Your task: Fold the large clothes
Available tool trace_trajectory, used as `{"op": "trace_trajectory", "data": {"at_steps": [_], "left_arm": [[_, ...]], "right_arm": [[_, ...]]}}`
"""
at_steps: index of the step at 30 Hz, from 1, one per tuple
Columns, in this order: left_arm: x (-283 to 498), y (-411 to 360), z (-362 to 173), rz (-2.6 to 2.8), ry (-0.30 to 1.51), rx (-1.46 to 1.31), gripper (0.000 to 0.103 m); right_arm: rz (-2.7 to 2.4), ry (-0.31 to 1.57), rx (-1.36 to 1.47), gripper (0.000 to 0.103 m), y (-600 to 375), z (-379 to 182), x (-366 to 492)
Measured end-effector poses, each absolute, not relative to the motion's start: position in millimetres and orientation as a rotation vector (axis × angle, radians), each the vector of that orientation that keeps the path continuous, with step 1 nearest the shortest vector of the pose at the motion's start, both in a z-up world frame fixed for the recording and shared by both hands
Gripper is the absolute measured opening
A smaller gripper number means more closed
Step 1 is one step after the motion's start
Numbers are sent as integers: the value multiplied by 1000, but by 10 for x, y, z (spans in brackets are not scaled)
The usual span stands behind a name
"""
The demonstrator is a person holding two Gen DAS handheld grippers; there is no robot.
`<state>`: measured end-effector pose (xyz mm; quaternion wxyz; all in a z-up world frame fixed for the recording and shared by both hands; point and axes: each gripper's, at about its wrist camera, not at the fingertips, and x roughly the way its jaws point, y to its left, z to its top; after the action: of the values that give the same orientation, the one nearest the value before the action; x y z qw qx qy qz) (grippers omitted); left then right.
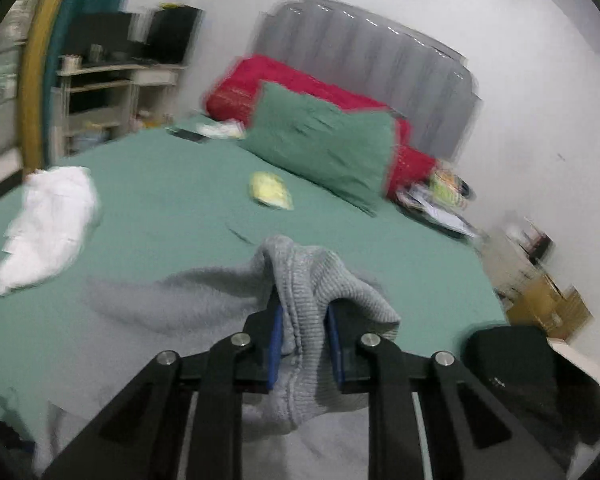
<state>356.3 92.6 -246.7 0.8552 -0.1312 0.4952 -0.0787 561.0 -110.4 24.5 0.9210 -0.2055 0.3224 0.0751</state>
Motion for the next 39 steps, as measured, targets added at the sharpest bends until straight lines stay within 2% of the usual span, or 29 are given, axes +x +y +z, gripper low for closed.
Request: {"op": "trace_trajectory", "data": {"at_steps": [3,5,8,10,13,15,16,17,18,22,23,24,25,26,31,37,39], "left_arm": [[3450,1200,-2430,-105,1025,-336,11],[3341,1398,-2391,-13,990,-297,11],[3217,1694,-2424,44,1006,-317,10],[3116,1854,-2424,104,1004,-328,10],[3043,1985,-2357,130,1001,-378,13],[3003,2048,-2280,81,976,-442,40],[2992,2008,-2228,51,957,-457,48],[3036,1903,-2190,15,944,-463,64],[3023,1806,-2114,-32,926,-465,71],[2895,1511,-2030,-127,948,-412,73],[2893,1441,-2045,-137,966,-405,73],[2886,1395,-2083,-145,990,-400,73],[2896,1340,-2135,-151,1017,-394,73],[2898,1307,-2175,-155,1032,-387,73],[2923,1089,-2314,-131,1064,-299,73],[2976,1026,-2441,-86,1095,-221,73],[3005,1037,-2403,-86,1081,-224,73]], "right_arm": [[46,799,-396,25,-1737,-215,5723],[86,943,-280,49,-2107,-642,5736],[87,967,-256,62,-2263,-889,5399],[101,947,-300,67,-2222,-910,5075],[116,939,-413,67,-2162,-942,4493],[90,946,-451,67,-2266,-969,4170],[72,965,-449,67,-2333,-977,4055],[49,992,-421,67,-2463,-986,3885],[35,1032,-375,67,-2617,-1011,3739],[48,1169,-201,67,-3144,-1205,3148],[55,1198,-178,64,-3235,-1283,3011],[60,1224,-158,57,-3313,-1368,2889],[74,1253,-133,19,-3379,-1464,2787],[81,1253,-116,4,-3403,-1509,2673],[-39,1157,-106,3,-3670,-1360,2501],[-58,1198,-156,4,-3743,-1369,2436],[-69,1216,-183,15,-3702,-1320,2503]]}}
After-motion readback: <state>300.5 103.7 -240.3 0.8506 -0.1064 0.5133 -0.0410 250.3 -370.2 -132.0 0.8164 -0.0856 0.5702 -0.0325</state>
